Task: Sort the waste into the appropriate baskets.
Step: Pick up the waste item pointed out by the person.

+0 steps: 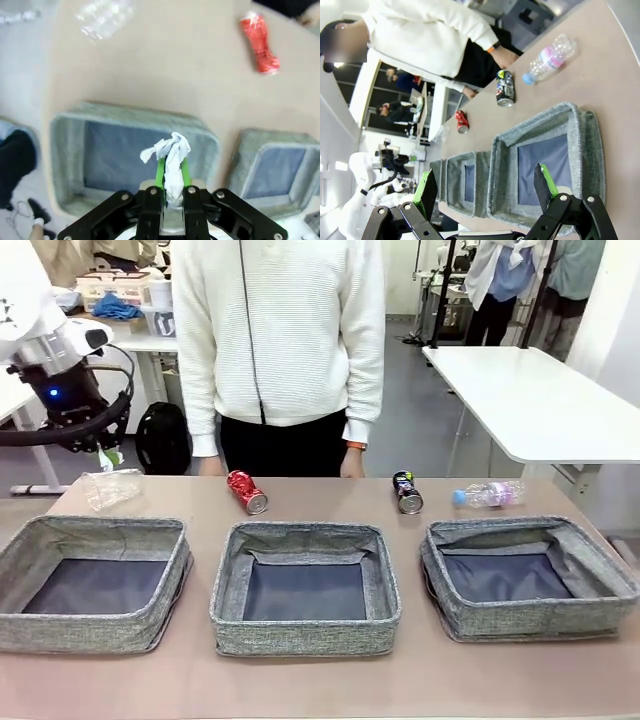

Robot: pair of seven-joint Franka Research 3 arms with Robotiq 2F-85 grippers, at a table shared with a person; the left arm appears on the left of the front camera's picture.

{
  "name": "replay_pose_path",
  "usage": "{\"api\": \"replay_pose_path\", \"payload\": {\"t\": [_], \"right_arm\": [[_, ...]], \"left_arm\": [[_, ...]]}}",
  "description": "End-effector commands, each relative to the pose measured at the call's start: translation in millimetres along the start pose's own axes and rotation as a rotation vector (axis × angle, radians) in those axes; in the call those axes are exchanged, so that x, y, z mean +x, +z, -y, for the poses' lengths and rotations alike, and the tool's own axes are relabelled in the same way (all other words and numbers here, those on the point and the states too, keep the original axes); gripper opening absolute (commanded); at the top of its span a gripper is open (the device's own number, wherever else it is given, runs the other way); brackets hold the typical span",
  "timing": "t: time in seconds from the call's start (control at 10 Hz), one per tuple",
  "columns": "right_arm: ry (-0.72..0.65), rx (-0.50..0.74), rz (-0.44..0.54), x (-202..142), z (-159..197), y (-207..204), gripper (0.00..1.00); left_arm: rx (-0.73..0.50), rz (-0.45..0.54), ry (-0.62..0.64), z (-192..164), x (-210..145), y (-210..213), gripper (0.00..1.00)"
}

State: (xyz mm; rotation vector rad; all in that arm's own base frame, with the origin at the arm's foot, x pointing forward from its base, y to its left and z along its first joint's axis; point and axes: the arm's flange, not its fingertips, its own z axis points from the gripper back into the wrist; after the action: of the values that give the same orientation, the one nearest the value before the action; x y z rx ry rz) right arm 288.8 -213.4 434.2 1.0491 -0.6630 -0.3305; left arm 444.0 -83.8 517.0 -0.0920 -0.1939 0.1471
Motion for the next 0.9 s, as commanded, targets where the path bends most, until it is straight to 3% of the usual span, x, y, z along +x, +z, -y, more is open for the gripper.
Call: {"api": "replay_pose_path", "payload": {"t": [0.0,0.1,0.2,0.3,0.4,0.6,0.8], "right_arm": [[0.028,0.021,0.019,1.8,1.0,-1.3,1.0],[0.028,0.021,0.019,1.8,1.0,-1.3,1.0],[0.028,0.021,0.019,1.8,1.0,-1.3,1.0],[0.028,0.021,0.019,1.8,1.0,-1.3,1.0],[0.028,0.021,0.019,1.8,1.0,-1.3,1.0],[0.028,0.021,0.019,1.8,1.0,-1.3,1.0],[0.028,0.021,0.019,1.8,1.0,-1.3,1.0]], "left_arm": [[0.059,-0.01,-0.122,93.7,-64.9,55.4,0.11],[0.056,0.019,-0.201,138.0,-94.5,92.5,0.11],[0.125,0.087,-0.193,173.4,-121.6,121.2,0.11],[0.108,0.094,-0.308,194.9,-139.7,153.0,0.11],[0.14,0.145,-0.232,208.6,-142.5,177.6,0.11],[0.023,0.11,-0.192,230.1,-156.6,213.6,0.11],[-0.064,0.093,-0.259,246.8,-168.9,234.4,0.11]]}}
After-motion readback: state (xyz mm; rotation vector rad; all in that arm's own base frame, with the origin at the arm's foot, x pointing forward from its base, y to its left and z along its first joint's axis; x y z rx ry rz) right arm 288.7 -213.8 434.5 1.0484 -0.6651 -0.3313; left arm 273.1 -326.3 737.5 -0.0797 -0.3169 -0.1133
